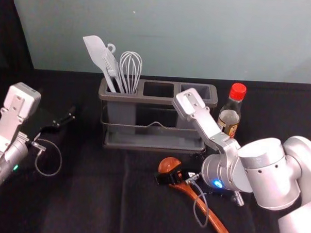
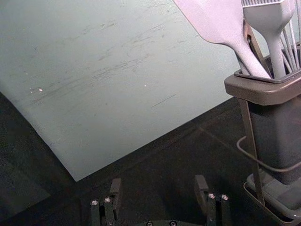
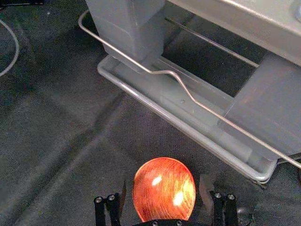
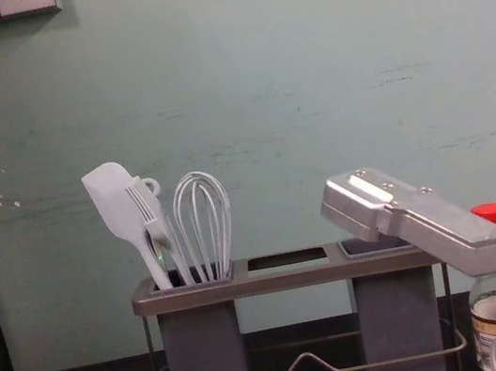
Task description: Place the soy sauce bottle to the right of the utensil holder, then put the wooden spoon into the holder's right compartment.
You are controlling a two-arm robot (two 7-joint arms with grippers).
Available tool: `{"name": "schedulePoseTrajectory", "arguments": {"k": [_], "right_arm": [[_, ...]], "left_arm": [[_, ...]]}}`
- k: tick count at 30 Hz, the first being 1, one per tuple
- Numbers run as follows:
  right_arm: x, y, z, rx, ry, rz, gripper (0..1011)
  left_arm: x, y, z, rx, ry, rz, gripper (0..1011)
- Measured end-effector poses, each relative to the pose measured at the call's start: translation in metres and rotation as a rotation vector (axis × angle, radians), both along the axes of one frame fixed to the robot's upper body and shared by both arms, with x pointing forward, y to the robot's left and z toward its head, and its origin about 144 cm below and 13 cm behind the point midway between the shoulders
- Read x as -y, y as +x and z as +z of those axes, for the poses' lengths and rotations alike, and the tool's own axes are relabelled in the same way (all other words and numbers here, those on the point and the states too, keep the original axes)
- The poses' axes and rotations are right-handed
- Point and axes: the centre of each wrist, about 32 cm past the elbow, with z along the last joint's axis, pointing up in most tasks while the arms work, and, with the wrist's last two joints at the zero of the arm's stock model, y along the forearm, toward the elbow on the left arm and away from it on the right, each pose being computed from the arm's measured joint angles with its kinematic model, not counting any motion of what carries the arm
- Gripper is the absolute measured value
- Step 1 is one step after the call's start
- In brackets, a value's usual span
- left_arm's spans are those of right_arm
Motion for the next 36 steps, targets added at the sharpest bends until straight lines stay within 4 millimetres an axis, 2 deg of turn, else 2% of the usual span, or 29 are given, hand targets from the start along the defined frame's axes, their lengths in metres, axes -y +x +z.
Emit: {"name": "schedulePoseTrajectory", "arguments": {"k": [32,36], "right_arm": [[-0.0062,0.0054,-0.009,-0.04,-0.036,0.007,1002],[-0.0053,0.0049,-0.0098,-0.039,-0.031,0.001,934]], "left_arm": [[0.0,0.0,0.0,0.0,0.0,0.0,1000],[0.0,0.0,0.0,0.0,0.0,0.0,1000]]}}
